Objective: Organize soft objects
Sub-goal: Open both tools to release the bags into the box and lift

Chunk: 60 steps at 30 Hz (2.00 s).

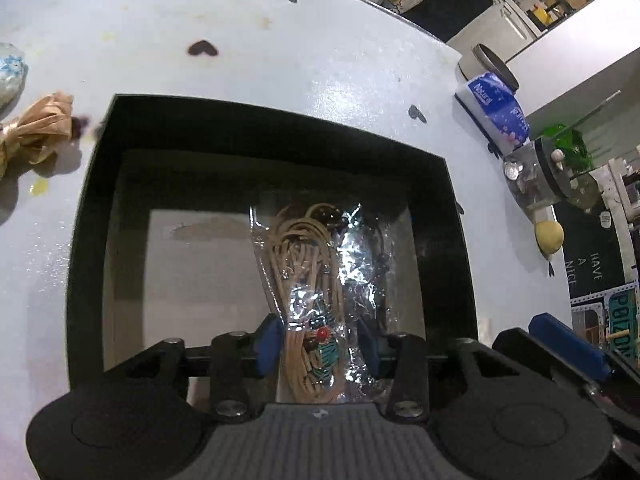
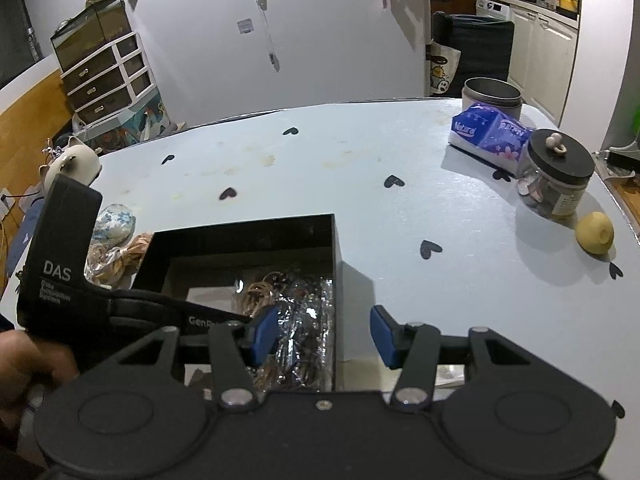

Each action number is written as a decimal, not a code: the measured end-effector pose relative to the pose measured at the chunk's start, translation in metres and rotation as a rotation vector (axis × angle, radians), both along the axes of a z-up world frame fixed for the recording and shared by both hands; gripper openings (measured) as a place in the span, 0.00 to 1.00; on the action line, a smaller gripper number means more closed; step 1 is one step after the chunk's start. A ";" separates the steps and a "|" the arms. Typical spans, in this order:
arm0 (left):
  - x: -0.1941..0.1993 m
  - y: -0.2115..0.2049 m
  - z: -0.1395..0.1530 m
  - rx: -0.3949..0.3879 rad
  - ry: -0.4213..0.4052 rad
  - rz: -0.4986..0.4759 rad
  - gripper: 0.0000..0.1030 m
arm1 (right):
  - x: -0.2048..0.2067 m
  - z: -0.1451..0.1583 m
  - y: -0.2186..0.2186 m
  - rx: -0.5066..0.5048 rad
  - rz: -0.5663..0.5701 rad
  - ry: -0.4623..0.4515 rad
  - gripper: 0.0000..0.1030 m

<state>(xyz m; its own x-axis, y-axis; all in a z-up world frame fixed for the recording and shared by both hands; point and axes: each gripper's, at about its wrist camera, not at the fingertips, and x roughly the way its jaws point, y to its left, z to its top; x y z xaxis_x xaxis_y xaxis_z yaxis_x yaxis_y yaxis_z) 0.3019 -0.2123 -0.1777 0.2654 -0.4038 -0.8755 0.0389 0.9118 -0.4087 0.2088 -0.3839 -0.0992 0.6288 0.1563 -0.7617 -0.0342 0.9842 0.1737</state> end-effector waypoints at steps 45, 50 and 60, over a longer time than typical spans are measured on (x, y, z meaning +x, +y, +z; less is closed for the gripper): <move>-0.092 0.076 0.109 0.115 -0.502 0.018 1.00 | -0.053 0.045 -0.001 -0.077 -0.062 -0.215 0.90; -0.098 0.088 0.113 0.107 -0.546 0.026 1.00 | -0.060 0.047 0.004 -0.088 -0.075 -0.245 1.00; -0.105 0.120 0.121 0.109 -0.613 0.025 1.00 | -0.068 0.052 0.025 -0.087 -0.134 -0.290 1.00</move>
